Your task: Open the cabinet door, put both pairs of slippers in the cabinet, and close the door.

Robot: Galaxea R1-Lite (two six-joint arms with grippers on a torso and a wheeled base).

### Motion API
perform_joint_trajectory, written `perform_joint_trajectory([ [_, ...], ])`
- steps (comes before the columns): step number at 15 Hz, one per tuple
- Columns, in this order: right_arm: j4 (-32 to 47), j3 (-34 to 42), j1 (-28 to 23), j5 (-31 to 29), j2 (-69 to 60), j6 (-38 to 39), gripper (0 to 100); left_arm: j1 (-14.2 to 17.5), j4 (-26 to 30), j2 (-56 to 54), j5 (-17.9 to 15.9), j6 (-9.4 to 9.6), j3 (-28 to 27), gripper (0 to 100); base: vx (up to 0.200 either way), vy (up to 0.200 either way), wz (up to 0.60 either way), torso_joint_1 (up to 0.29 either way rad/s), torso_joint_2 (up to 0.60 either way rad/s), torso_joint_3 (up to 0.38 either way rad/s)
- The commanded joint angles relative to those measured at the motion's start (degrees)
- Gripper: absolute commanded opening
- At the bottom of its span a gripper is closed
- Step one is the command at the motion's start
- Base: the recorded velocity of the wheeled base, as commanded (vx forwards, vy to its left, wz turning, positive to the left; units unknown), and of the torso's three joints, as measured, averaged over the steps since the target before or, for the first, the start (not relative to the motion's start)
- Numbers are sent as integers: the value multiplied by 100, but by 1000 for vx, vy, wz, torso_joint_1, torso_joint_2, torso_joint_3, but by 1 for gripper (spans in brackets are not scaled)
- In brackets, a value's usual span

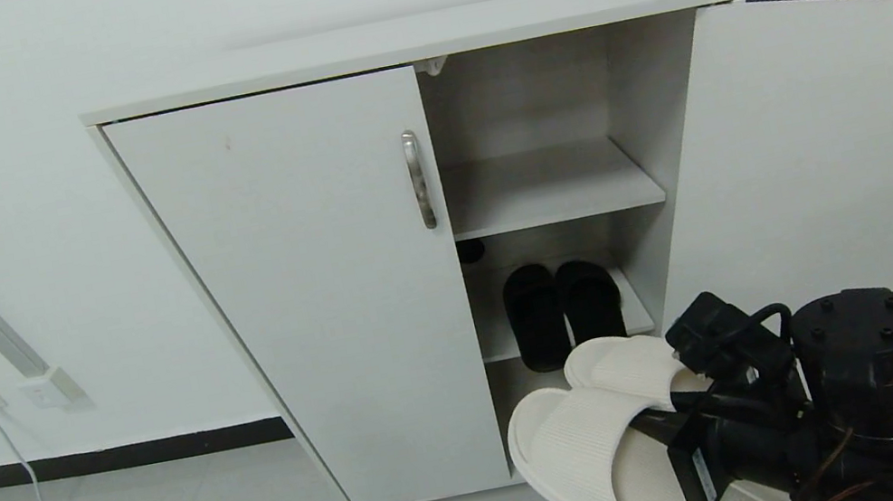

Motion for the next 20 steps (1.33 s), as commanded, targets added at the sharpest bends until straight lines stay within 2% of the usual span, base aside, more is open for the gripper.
perform_joint_trajectory([
  [1,-8,22,2,6,1,1,0,-7,0,-1,1,-2,1,0,0,0,0,2,95,95],
  [5,-52,57,2,14,9,1,0,-7,0,8,1,-2,1,0,0,0,0,-1,13,13],
  [7,-246,110,2,-3,141,-166,0,-7,0,8,1,-2,1,0,0,0,0,0,0,0],
  [9,-483,163,2,-3,299,-175,0,2,0,-1,1,-2,1,0,0,0,-600,0,5,2],
  [15,-1300,-13,72,-153,756,-192,0,-7,0,8,1,-2,1,0,0,0,0,0,0,0],
  [16,-1283,-277,107,-522,897,-148,0,-7,0,-1,1,-2,1,0,0,0,0,0,0,0],
  [18,-1116,-1270,292,-2007,1504,212,0,-7,0,-1,1,-2,1,0,0,0,0,0,0,0],
  [20,-457,-1894,476,-3000,1838,467,0,-7,9,-1,1,7,1,0,0,0,0,0,0,0],
])
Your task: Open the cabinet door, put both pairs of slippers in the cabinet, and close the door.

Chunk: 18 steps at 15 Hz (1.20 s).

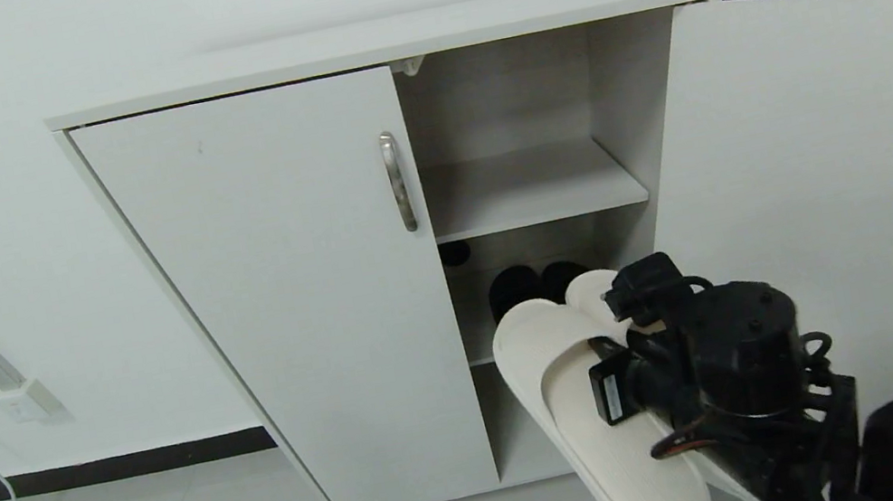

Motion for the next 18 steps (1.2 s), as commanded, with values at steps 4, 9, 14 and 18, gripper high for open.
perform_joint_trajectory([
  [4,1905,-1541,379,-653,128,560,0,-7,0,-1,1,5,-8,0,0,0,0,0,0,0],
  [9,3469,-3027,476,-1567,-4,894,0,2,0,-1,1,-4,1,0,0,0,0,0,0,0],
  [14,3557,-3291,370,-1822,-21,727,0,2,0,-1,1,-13,1,0,0,0,0,0,0,0],
  [18,3531,-3326,212,-1787,-13,612,0,2,0,-1,1,-13,1,0,0,0,0,0,0,0],
])
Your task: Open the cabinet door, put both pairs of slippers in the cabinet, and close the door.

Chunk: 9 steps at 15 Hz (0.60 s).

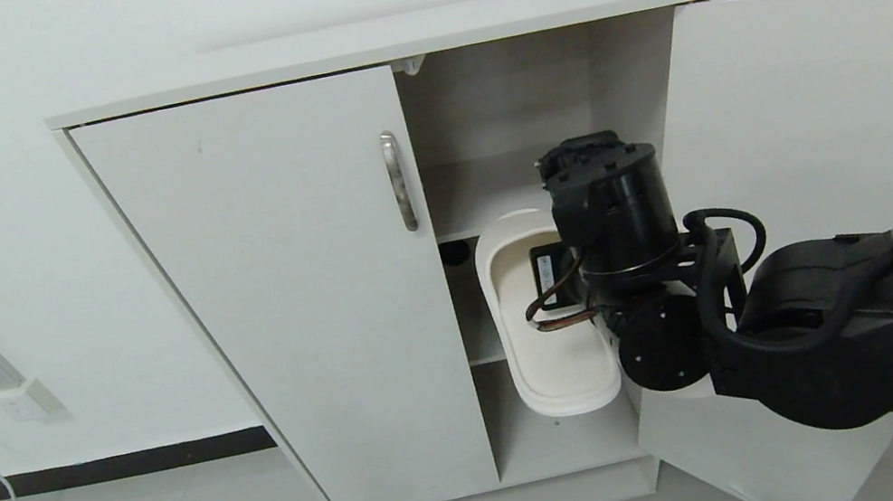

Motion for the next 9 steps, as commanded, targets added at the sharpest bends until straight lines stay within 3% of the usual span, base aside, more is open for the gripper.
perform_joint_trajectory([
  [1,-6,-54,-33,1,-15,-6,0,-7,0,-1,1,-2,2,0,0,0,0,0,0,0],
  [8,-15,-54,-112,10,-15,3,0,2,0,-1,1,7,-7,0,0,0,0,0,0,0],
  [9,-15,-45,-112,1,-15,12,0,-7,9,-1,1,7,-7,0,200,0,0,-2,2,-2],
])
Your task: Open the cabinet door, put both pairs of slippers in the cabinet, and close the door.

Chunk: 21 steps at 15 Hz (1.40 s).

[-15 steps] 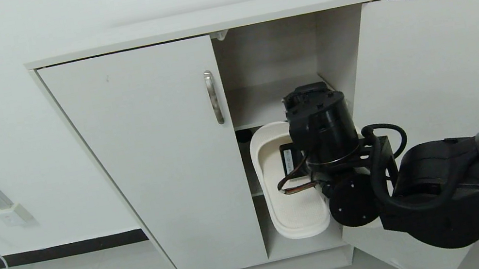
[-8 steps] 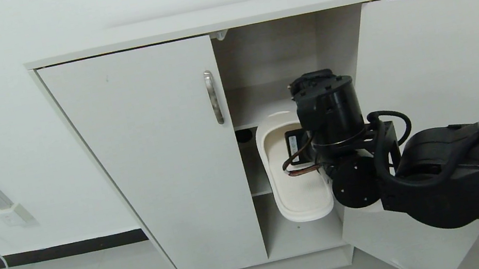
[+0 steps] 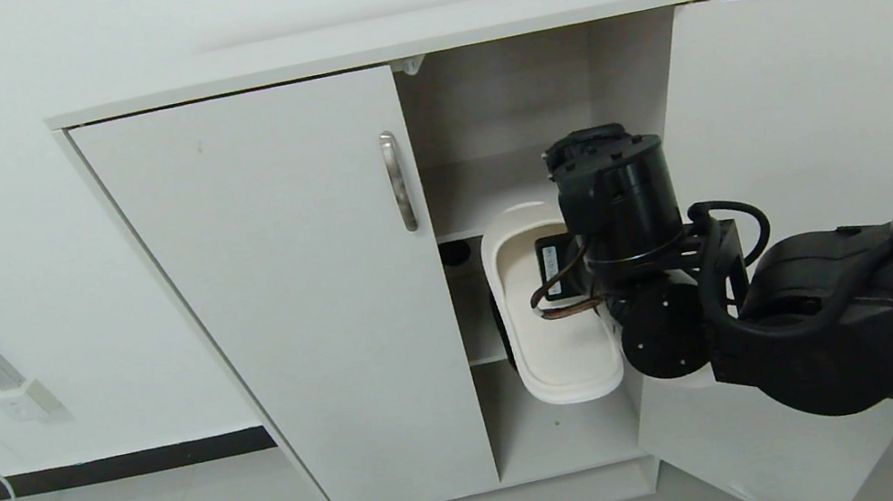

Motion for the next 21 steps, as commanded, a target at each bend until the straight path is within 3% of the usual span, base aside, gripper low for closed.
perform_joint_trajectory([
  [1,-25,2,-9,-2,-8,3,0,5,6,8,1,-9,2,0,200,0,0,2,2,7],
  [10,-60,-51,-17,42,53,-23,0,-4,-2,-1,1,0,2,0,200,0,0,2,0,4],
  [15,-16,-244,-132,428,211,-137,0,-4,-2,-1,1,-18,2,0,0,0,0,0,0,0],
  [21,441,-1299,-685,710,774,-252,0,5,-2,-1,1,-18,2,0,0,0,0,0,0,0],
])
